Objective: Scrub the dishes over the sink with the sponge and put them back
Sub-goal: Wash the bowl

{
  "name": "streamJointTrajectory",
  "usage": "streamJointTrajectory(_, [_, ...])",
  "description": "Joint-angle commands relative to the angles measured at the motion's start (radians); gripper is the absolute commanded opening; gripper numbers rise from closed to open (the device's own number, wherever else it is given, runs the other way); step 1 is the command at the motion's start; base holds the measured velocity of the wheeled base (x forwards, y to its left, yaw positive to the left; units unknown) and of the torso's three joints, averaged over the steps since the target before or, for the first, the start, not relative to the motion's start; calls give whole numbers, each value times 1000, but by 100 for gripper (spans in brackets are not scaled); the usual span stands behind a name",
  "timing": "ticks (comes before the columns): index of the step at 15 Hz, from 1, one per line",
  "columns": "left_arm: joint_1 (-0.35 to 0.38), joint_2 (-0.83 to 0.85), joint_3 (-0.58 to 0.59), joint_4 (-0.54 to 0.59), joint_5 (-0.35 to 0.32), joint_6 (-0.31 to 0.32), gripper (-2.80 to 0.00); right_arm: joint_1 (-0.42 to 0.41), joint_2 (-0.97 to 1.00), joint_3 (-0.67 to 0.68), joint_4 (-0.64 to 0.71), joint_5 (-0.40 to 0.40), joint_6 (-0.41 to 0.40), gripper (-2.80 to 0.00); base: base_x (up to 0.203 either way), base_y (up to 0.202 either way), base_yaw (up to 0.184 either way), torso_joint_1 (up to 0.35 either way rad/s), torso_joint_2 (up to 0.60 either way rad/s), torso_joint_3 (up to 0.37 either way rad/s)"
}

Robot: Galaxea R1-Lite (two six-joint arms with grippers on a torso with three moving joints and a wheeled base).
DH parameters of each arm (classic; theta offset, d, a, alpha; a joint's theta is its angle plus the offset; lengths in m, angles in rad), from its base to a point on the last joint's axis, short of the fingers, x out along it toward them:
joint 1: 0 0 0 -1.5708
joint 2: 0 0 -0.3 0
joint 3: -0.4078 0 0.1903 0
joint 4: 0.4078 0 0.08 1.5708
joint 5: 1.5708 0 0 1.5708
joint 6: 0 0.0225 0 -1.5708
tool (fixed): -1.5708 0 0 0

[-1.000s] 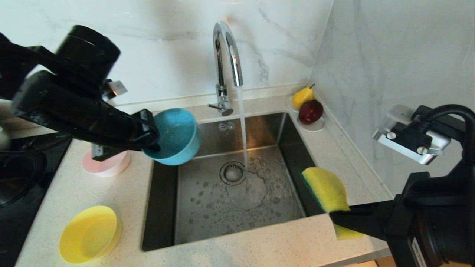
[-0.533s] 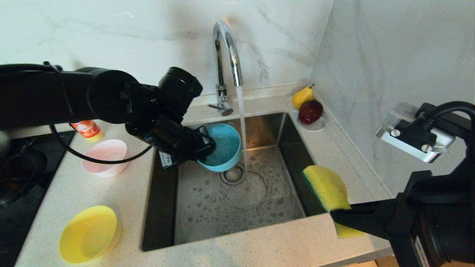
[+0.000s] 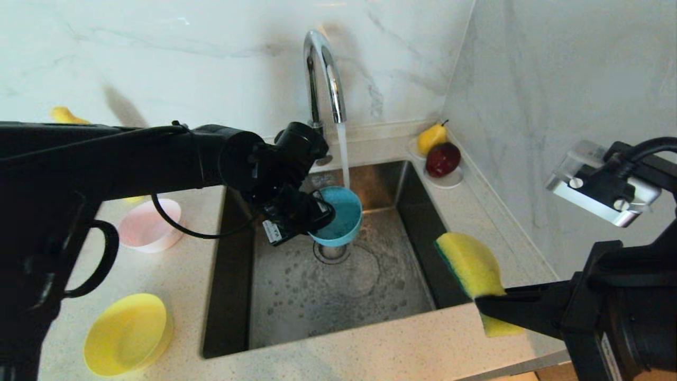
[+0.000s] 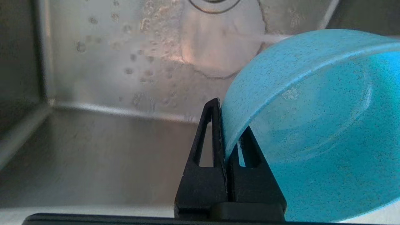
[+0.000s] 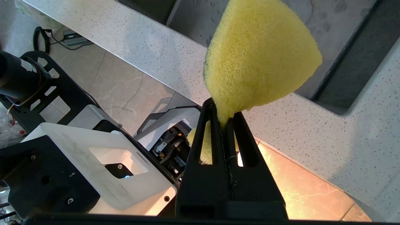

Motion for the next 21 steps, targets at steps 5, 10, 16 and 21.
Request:
streamJointTrajectory(5, [0, 90, -32, -75, 7, -12, -280, 1, -3, 1, 3, 0, 2, -280, 0, 0, 0, 0, 0, 0])
streamJointTrajectory(10, [4, 101, -31, -97, 9, -38, -280, 1, 6, 1, 3, 1, 2, -280, 0, 0, 0, 0, 0, 0])
streamJointTrajectory(16, [4, 103, -32, -117, 9, -39, -280, 1, 6, -2, 3, 0, 2, -280, 0, 0, 0, 0, 0, 0])
streamJointTrajectory(21, [6, 113, -32, -143, 9, -48, -280, -1, 1, 4, 3, 0, 5, -280, 0, 0, 0, 0, 0, 0])
